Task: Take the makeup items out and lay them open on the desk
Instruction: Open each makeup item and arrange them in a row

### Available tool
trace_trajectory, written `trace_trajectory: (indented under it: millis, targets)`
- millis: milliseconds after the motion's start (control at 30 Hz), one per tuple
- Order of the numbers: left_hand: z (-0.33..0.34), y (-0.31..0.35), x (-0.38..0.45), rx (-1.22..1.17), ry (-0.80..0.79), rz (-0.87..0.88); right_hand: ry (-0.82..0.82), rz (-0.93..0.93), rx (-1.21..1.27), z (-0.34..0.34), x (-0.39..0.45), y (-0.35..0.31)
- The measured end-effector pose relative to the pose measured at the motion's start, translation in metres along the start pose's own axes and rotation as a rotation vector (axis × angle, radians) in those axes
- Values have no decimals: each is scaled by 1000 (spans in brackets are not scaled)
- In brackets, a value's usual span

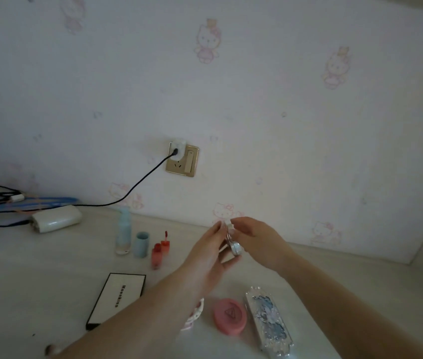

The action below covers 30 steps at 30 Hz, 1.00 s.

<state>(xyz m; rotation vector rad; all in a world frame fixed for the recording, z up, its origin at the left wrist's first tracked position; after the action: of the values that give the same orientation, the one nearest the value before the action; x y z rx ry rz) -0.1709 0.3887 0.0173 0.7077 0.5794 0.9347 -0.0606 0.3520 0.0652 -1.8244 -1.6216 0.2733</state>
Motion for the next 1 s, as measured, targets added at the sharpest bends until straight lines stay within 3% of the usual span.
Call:
trace_trajectory:
  millis: [333,800,1000]
  targets:
    - [-6,3,-5,-243,40,-37,-45,-34,-298,7,5,-30]
    - [-12,2,0,-239,112,-30,-70,17,-437,26,14,-38]
    - [-18,8,6,-358,136,-135,50,129,-202,7,22,-22]
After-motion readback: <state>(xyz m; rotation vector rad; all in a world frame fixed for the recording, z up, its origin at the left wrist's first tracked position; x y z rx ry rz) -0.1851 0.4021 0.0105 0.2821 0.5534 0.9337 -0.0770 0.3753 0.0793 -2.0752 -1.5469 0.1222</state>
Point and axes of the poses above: each hand's wrist, its own x-axis towards the middle knuckle, its own z-axis out of the palm, y = z × x, the point moved 1 cm from there along x, towards the middle knuckle, and after that the axes turned 8 degrees about y, right-handed, at the moved point
